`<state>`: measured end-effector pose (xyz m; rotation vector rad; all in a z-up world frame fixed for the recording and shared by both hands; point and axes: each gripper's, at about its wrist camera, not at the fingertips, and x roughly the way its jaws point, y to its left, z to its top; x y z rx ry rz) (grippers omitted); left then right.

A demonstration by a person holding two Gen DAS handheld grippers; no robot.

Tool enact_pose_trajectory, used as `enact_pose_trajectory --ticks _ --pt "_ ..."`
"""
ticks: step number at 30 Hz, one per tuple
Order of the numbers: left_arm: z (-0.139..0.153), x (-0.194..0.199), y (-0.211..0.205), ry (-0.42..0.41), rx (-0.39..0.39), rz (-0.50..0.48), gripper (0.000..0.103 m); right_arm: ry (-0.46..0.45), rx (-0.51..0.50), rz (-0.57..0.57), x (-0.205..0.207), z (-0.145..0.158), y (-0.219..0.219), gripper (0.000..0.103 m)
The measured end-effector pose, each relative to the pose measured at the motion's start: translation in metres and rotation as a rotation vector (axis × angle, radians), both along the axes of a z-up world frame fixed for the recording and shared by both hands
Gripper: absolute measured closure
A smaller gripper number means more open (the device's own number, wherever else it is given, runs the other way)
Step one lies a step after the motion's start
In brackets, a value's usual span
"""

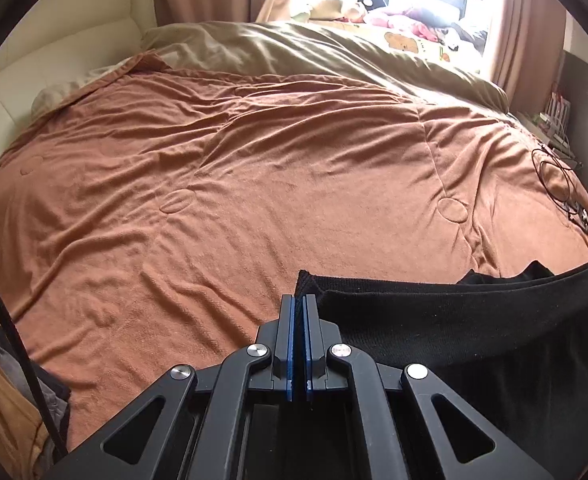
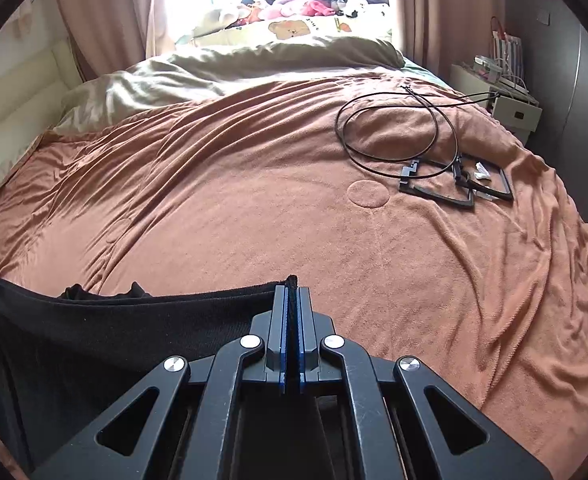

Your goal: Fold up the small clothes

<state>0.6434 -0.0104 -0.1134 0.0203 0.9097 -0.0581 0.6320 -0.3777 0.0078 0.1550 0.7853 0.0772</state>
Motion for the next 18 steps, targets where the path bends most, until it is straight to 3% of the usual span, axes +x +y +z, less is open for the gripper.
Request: enact_pose_trajectory --ticks 6,10,12,14,15,18 --pt "-0.02 0.009 -0.001 0.022 0.024 0.015 0.099 0.029 -0.018 0.003 0.026 -0.018 0.006 0.103" --pt "-0.05 0.021 -0.001 0.08 0.03 0.033 0.099 0.11 -0.042 -0.01 0.049 -0.042 0.013 0.101" --pt "-0.063 0.026 0.0 0.129 0.004 0.043 0.096 0.144 -0.038 -0.024 0.054 -0.05 0.015 0.088" --pt "-0.068 0.023 -0.001 0.137 0.005 0.053 0.096 0.123 -0.029 -0.02 0.051 -0.048 0.017 0.038" --pt "-0.067 0.021 -0.001 0.135 0.004 0.047 0.095 0.103 -0.032 -0.014 0.049 -0.044 0.019 0.033" --pt "-0.061 0.013 -0.004 0.131 0.014 0.02 0.093 0.085 -0.038 0.011 0.042 -0.035 0.021 0.033"
